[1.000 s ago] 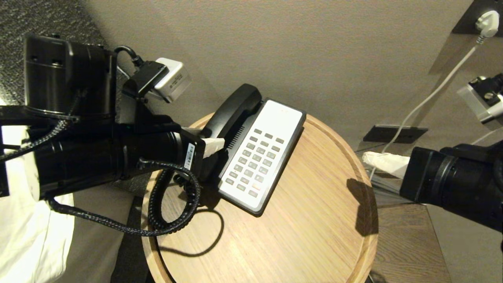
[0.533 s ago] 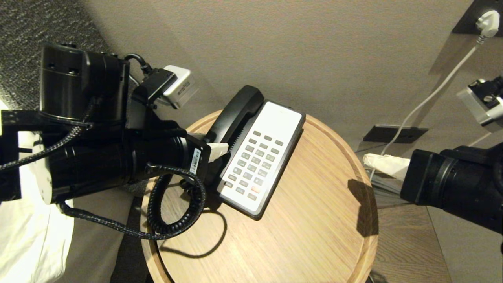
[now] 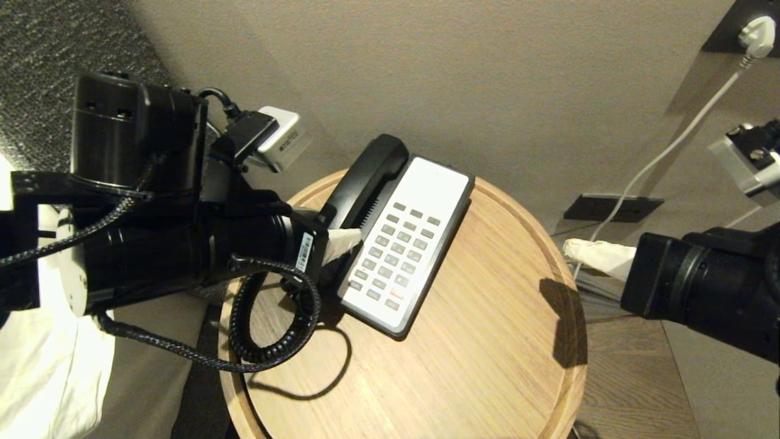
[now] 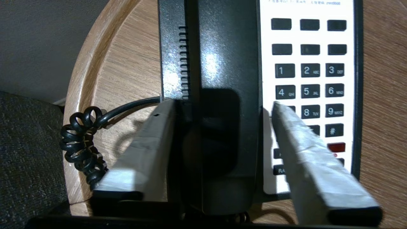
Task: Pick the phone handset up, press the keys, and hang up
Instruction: Put the handset back
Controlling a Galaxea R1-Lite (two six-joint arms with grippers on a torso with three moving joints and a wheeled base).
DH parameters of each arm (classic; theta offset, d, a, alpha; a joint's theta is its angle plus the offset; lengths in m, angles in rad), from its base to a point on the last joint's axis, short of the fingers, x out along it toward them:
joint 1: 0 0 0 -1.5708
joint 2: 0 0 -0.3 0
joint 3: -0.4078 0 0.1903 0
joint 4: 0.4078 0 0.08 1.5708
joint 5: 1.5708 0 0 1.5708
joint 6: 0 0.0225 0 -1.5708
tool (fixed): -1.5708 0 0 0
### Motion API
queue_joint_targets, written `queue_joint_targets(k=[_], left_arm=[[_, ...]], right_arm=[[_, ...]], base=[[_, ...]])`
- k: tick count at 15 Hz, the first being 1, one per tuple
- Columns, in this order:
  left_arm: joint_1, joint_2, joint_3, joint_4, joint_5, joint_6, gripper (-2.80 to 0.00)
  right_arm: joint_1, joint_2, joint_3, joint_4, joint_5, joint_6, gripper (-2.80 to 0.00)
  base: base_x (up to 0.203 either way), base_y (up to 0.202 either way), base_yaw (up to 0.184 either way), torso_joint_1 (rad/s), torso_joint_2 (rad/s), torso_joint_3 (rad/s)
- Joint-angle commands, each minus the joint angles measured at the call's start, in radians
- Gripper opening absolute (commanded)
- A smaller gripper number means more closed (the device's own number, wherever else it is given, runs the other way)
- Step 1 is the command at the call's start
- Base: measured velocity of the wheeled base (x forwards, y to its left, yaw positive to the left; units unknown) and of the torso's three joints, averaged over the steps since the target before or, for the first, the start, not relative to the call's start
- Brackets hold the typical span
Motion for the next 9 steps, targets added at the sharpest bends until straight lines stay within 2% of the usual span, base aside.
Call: queue_joint_targets(k=[1, 6, 7, 9], left_arm=[[0.000, -0.006, -0.003, -0.010, 0.001, 0.001, 0.00], [0.001, -0.045, -0.039, -0.005, 0.001, -0.002, 0.00], [0.002, -0.065, -0.038, -0.003, 0.001, -0.013, 0.00], [0.003, -0.113, -0.037, 0.004, 0.002, -0.077, 0.00]], right_arm=[[0.001, 0.000, 0.003, -0.001, -0.002, 0.003, -2.80], [0.001, -0.003, 0.020, -0.002, 0.000, 0.003, -2.80], [0.001, -0.002, 0.020, -0.002, -0.001, 0.003, -2.80], [0.002, 0.005, 0.020, -0.002, -0.002, 0.001, -2.80]], base=[[0.000, 0.000, 0.000, 0.000, 0.00, 0.000], [0.000, 0.000, 0.000, 0.000, 0.00, 0.000], [0.000, 0.000, 0.000, 0.000, 0.00, 0.000], [0.000, 0.000, 0.000, 0.000, 0.00, 0.000]])
